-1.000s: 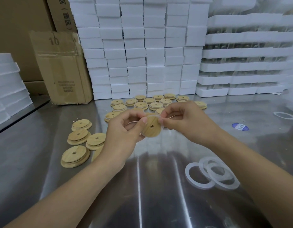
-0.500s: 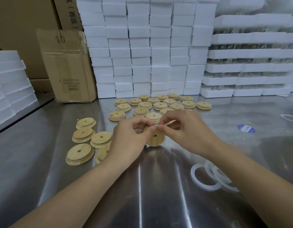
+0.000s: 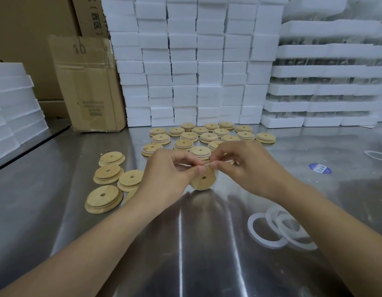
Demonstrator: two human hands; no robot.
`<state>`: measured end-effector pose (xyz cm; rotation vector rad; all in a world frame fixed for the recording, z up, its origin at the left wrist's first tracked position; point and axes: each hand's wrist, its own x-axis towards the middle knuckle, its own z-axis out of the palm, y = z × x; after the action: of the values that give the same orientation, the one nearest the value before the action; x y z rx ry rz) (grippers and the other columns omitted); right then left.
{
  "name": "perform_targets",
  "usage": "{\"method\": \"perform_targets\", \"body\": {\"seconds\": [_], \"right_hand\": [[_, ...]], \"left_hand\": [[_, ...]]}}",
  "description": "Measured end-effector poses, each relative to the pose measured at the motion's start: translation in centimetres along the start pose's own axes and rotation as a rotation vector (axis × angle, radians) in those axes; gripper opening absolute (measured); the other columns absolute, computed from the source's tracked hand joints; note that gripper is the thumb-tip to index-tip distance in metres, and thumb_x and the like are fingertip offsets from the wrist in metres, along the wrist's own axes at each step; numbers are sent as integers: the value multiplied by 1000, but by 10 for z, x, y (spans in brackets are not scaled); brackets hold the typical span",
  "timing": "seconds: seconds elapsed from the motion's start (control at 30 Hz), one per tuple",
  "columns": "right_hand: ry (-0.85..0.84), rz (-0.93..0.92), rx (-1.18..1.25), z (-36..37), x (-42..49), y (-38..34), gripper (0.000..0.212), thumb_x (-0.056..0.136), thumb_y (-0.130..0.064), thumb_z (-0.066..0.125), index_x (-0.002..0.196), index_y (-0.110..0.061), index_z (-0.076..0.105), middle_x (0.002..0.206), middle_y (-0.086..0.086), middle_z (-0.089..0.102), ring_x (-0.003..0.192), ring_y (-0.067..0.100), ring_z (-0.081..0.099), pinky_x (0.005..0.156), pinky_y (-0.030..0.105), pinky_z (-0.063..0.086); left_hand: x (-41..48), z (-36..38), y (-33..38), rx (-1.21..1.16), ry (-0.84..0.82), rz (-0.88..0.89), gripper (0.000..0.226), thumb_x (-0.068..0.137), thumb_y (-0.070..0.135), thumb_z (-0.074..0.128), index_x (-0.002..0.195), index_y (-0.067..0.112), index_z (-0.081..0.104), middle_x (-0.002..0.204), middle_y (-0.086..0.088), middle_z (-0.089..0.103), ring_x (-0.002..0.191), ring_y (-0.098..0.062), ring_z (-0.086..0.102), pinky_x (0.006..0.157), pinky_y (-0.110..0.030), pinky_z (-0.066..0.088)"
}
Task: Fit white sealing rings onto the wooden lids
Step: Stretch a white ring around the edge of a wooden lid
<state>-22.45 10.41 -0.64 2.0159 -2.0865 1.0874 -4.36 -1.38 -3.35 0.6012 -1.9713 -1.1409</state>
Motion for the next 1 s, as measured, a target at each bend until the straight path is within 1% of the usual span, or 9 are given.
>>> {"method": "perform_targets", "body": {"seconds": [0.2, 0.3, 0.37, 0.47, 0.57, 0.63, 0.8, 0.9, 1.0], "right_hand": [[-40, 9, 28, -6, 1, 11, 6, 90, -31, 81, 85, -33, 80, 86, -29, 74, 88, -10, 66, 73, 22, 40], [-47, 44, 107, -4, 1, 10, 7, 89, -25, 84, 83, -28, 80, 83, -21, 76, 86, -4, 70, 77, 22, 49], [-54, 71, 158, -1, 1, 9, 7, 89, -20, 83, 85, -24, 80, 84, -15, 78, 85, 1, 73, 81, 22, 55], [-53, 112, 247, 3, 0, 6, 6, 89, -11, 82, 87, -16, 78, 85, -7, 79, 83, 4, 75, 83, 21, 57], [-37, 111, 251, 6, 0, 2, 5, 89, -13, 82, 86, -15, 78, 84, -6, 78, 81, 4, 74, 81, 20, 56], [-39, 86, 221, 7, -1, -1, 5, 89, -17, 82, 85, -17, 78, 83, -9, 77, 83, 3, 73, 79, 17, 54], [-54, 55, 212, 13, -3, -5, 7, 90, -19, 80, 84, -17, 77, 84, -8, 77, 86, 4, 73, 77, 17, 52], [-61, 82, 233, 14, -2, -7, 9, 92, -22, 81, 85, -16, 76, 86, -6, 77, 86, 6, 73, 84, 25, 57], [-50, 174, 400, 10, -2, -9, 9, 94, -20, 79, 89, -13, 77, 88, -1, 79, 84, 10, 75, 80, 27, 58]], "left_hand": [[0, 0, 1, 0, 1, -15, 18, 86, 11, 88, 82, 28, 84, 83, 5, 82, 80, -15, 80, 79, -41, 66], [-1, 0, 1, -4, -5, -4, 19, 87, 12, 87, 82, 29, 83, 85, 6, 82, 81, -15, 80, 77, -38, 64], [-2, -1, 1, -2, 9, -16, 18, 89, 13, 85, 84, 30, 81, 88, 7, 82, 82, -16, 80, 81, -45, 66], [-3, 1, 2, 17, 41, -40, 17, 90, 17, 84, 84, 32, 79, 91, 12, 81, 84, -15, 79, 86, -52, 65], [-5, 2, 5, -5, 42, -39, 13, 87, 22, 84, 84, 33, 77, 90, 12, 80, 84, -13, 79, 84, -53, 66], [-6, 3, 7, 28, 30, 7, 9, 83, 28, 84, 84, 34, 78, 90, 14, 80, 86, -9, 79, 86, -46, 65], [-7, 2, 8, 201, 9, 143, 16, 88, 20, 82, 94, 35, 82, 93, 22, 78, 97, 1, 73, 93, -29, 59], [-4, 1, 6, 162, -8, 110, 19, 90, 15, 82, 91, 34, 84, 89, 15, 80, 91, -9, 76, 87, -38, 63], [-3, 1, 6, -95, 25, -33, 12, 91, 12, 83, 89, 23, 85, 90, 3, 81, 86, -21, 79, 70, -42, 66]]}}
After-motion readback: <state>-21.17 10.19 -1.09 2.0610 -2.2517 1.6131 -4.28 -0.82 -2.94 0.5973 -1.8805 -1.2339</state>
